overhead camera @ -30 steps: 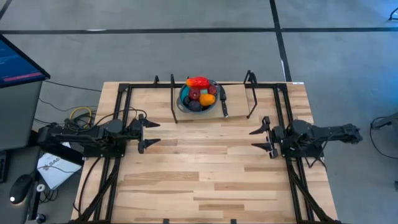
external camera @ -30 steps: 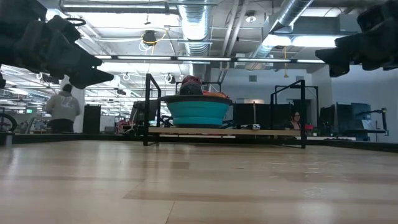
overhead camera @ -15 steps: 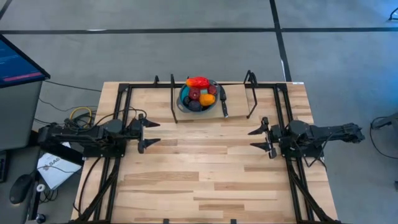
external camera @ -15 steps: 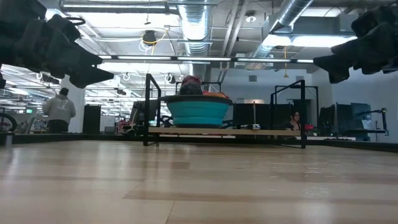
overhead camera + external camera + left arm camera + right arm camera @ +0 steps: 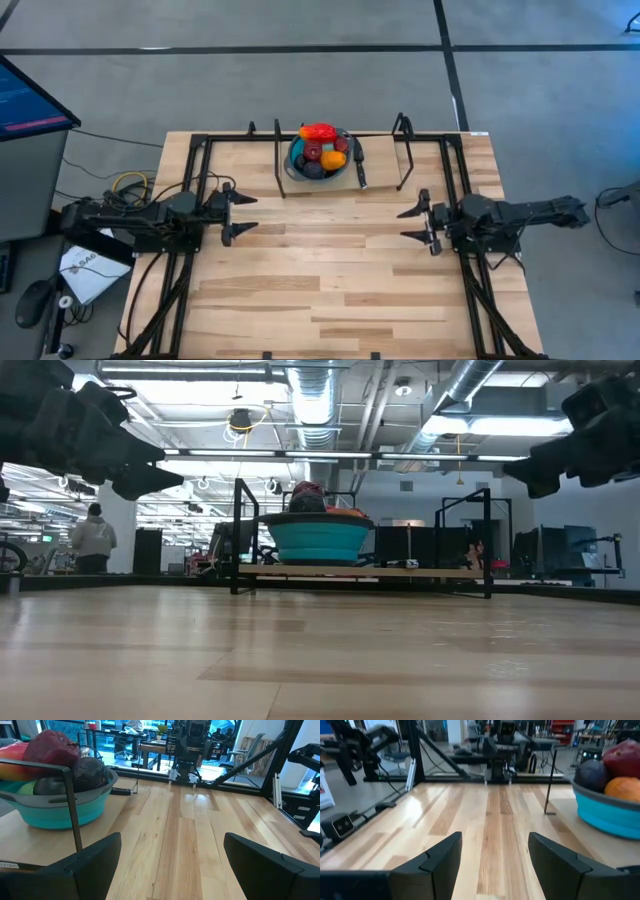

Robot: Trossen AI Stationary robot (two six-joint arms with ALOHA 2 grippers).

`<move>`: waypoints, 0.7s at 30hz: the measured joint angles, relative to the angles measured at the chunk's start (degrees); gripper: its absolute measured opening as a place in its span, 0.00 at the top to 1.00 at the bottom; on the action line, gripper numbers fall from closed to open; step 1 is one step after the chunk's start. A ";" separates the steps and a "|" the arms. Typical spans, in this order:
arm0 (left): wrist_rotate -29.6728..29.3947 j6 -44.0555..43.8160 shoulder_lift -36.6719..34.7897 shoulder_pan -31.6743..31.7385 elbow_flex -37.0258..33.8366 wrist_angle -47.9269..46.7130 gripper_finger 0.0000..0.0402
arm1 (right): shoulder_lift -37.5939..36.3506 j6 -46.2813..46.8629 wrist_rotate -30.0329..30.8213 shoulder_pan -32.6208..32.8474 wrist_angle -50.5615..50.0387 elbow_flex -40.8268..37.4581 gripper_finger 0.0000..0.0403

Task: Pick & Place Fruit
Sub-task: Return to Home Position

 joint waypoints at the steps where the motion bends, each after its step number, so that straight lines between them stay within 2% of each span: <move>1: 0.00 0.00 0.00 0.00 0.00 0.00 0.14 | 0.75 -0.44 0.02 0.00 0.02 0.00 0.44; 5: 0.00 0.00 0.00 0.00 0.00 0.00 0.14 | 2.91 -2.66 0.02 0.00 0.02 0.00 0.45; 12: 0.00 0.00 0.00 0.00 0.00 0.00 0.14 | 2.29 -2.84 0.02 0.00 0.34 0.00 0.44; 18: 0.00 0.00 0.00 0.01 0.00 0.03 0.14 | -6.42 -3.01 0.04 -0.10 0.00 -0.02 0.45; 21: 0.02 -0.02 -0.02 0.02 0.00 0.02 0.14 | -6.74 -2.74 0.11 -1.97 0.27 -0.02 0.44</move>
